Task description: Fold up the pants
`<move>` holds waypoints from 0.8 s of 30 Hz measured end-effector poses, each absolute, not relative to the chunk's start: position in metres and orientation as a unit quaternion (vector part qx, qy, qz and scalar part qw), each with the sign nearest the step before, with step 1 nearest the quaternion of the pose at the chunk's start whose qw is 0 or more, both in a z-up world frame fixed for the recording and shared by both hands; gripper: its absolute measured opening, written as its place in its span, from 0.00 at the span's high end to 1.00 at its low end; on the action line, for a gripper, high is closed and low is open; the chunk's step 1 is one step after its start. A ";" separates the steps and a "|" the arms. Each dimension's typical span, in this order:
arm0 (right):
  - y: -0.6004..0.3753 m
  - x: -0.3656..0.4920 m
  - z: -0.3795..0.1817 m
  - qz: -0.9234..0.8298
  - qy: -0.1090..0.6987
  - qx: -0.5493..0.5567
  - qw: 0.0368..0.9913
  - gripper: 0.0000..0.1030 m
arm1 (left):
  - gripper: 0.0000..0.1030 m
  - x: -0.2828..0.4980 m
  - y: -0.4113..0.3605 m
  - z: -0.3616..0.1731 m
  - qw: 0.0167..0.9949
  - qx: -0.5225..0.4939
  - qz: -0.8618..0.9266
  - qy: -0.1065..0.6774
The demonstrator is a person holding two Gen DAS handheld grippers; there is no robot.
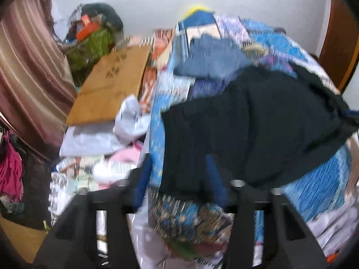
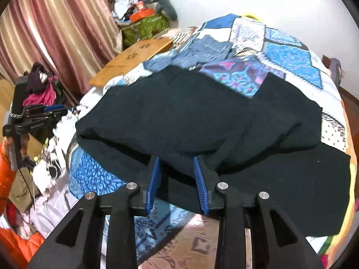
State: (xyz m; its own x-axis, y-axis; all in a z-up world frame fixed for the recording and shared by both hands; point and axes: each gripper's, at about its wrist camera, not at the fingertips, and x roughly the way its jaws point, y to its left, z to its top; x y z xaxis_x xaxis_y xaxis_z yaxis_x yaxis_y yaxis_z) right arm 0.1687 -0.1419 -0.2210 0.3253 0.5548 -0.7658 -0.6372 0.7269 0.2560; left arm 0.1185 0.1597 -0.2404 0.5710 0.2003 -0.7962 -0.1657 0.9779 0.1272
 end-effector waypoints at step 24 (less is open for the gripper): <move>-0.165 0.348 -0.239 0.239 0.445 -0.043 0.862 0.51 | 0.13 0.315 0.059 -0.248 0.904 0.053 0.032 0.422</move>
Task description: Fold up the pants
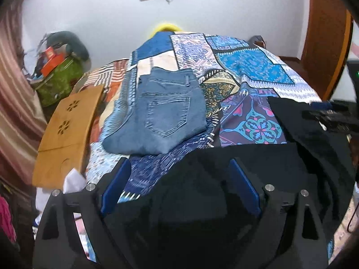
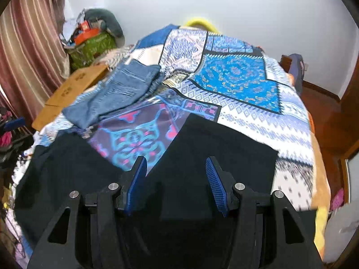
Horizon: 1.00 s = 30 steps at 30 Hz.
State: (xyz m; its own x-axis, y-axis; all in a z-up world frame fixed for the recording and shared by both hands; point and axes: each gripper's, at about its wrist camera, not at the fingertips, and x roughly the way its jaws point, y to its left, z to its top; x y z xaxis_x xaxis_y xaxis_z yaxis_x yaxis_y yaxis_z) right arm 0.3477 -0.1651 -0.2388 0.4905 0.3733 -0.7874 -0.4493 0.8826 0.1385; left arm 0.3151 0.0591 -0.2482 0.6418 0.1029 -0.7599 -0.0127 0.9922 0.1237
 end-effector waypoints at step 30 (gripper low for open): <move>-0.228 0.362 -0.194 0.248 0.408 0.001 0.879 0.87 | 0.13 0.302 0.008 -0.242 0.893 0.069 -0.011 0.445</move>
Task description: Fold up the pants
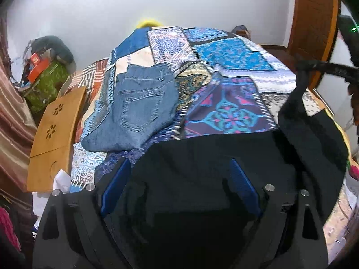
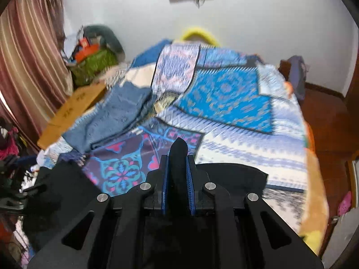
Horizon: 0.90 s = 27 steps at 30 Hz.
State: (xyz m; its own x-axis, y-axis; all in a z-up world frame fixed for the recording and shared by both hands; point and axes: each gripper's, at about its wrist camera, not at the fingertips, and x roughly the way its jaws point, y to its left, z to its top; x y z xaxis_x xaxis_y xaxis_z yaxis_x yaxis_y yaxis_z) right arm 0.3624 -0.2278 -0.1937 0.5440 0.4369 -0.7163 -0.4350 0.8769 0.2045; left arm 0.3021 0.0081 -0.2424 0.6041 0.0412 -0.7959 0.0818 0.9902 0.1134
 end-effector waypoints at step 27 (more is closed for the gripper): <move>-0.397 0.211 -0.252 0.141 0.493 0.058 0.857 0.61 | 0.10 0.257 -0.118 -0.279 0.850 0.146 -0.076 0.500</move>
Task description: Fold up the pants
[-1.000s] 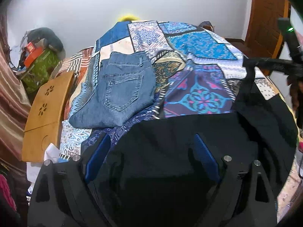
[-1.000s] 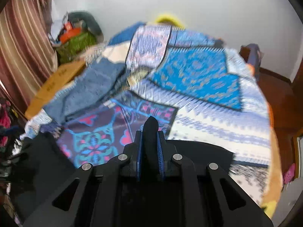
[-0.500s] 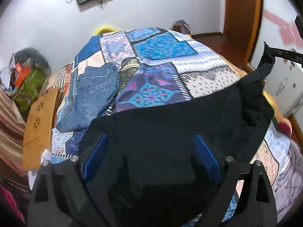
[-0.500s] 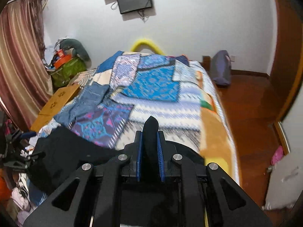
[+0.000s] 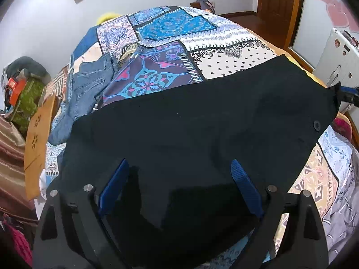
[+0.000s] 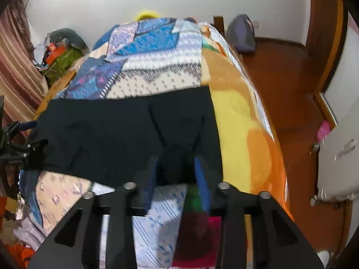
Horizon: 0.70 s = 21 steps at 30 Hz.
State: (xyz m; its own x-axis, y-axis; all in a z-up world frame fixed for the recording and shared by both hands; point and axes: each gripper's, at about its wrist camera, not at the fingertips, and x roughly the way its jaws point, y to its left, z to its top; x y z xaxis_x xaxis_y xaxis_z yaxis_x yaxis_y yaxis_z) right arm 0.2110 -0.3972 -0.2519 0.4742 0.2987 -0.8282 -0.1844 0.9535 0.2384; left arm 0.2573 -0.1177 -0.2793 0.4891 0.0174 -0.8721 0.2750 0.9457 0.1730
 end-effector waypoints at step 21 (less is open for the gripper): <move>-0.393 0.284 -0.303 0.144 0.483 0.072 0.861 0.83 | 0.10 0.320 -0.146 -0.310 0.833 0.092 -0.094 0.537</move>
